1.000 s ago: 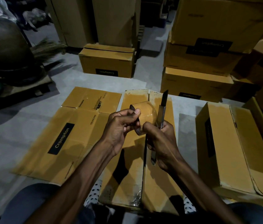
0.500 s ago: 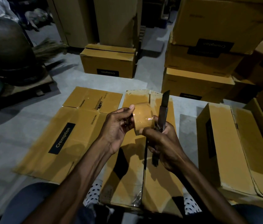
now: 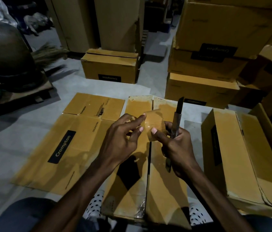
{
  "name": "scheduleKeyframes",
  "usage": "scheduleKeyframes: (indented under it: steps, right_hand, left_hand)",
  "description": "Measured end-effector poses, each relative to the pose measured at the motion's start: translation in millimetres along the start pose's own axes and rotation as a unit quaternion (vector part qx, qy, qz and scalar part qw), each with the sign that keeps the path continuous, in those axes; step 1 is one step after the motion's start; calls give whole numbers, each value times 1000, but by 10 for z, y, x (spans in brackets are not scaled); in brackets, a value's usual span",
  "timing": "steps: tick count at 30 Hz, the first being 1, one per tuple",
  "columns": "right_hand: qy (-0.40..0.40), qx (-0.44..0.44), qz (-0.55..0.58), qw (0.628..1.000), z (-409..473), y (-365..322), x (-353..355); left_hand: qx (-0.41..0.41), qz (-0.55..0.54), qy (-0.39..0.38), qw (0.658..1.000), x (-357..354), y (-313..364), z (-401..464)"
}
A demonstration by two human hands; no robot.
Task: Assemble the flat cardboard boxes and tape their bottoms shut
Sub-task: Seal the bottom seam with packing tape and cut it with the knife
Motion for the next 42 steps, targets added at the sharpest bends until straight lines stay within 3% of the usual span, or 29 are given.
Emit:
scheduleKeyframes:
  steps: [6,11,22,36,38,40,42]
  right_hand:
    - [2,15,-16,1000,-9,17,-24]
    - [1,20,-24,999,-26,27,-42]
    - [-9,24,-78,997,-13,168,-31]
    - [-16,23,-95,995,-26,251,-65]
    - [-16,26,-72,997,-35,220,-47]
    - [-10,18,-40,999,-31,160,-23]
    - [-3,0,-8,1000,-1,134,28]
  left_hand:
    - [-109,122,39,986,81,184,-40]
    - [-126,150,50,979,88,220,-55]
    - [-37,69,39,996,53,132,-28]
    - [21,173,27,984,-88,124,-73]
    - [28,137,15,990,-102,93,-66]
    - [77,19,11,997,-77,53,-48]
    - [153,-124,-4,980,-67,14,-31]
Point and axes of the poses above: each hand's wrist, its own z-axis towards the middle knuckle, its own x-axis out of the back of the hand, y = z × x, the point moved 5 cm from there along z, towards the middle knuckle, and after that the axes turned 8 degrees about x, right-handed, at the moved point
